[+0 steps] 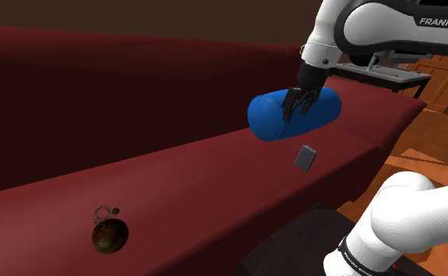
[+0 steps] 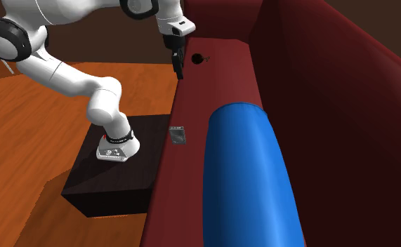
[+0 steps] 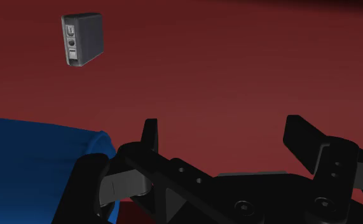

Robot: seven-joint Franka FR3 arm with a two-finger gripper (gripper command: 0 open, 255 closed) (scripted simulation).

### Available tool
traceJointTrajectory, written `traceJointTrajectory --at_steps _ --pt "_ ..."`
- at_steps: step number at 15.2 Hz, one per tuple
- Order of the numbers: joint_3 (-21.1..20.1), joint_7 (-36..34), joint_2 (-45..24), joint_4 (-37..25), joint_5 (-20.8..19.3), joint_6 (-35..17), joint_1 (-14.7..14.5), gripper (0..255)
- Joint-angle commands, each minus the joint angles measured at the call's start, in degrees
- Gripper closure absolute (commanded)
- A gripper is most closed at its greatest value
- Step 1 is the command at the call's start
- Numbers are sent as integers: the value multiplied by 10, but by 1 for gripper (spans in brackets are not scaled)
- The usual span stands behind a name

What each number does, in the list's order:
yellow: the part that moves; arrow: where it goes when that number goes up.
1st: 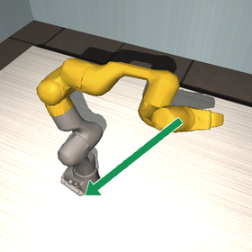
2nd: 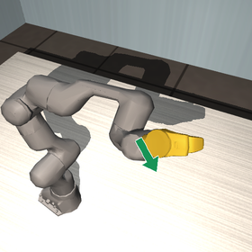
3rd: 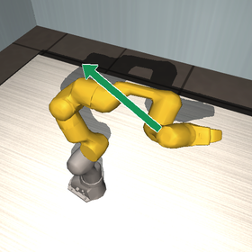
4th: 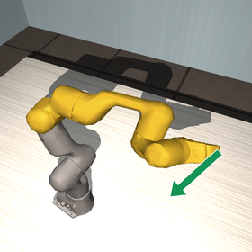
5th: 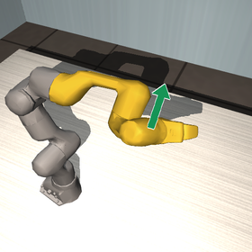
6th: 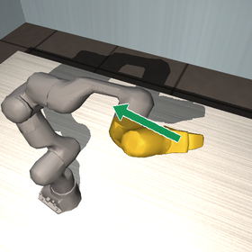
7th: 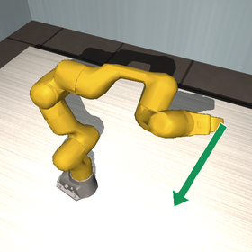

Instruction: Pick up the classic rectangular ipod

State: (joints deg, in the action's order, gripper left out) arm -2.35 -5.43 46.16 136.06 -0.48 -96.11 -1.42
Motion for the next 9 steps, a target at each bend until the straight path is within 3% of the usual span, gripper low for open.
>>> traceJointTrajectory --at_steps 1,9 --pt "0 0 0 0 0 0 0 0" --pt "100 114 15 103 -51 -85 25 0"
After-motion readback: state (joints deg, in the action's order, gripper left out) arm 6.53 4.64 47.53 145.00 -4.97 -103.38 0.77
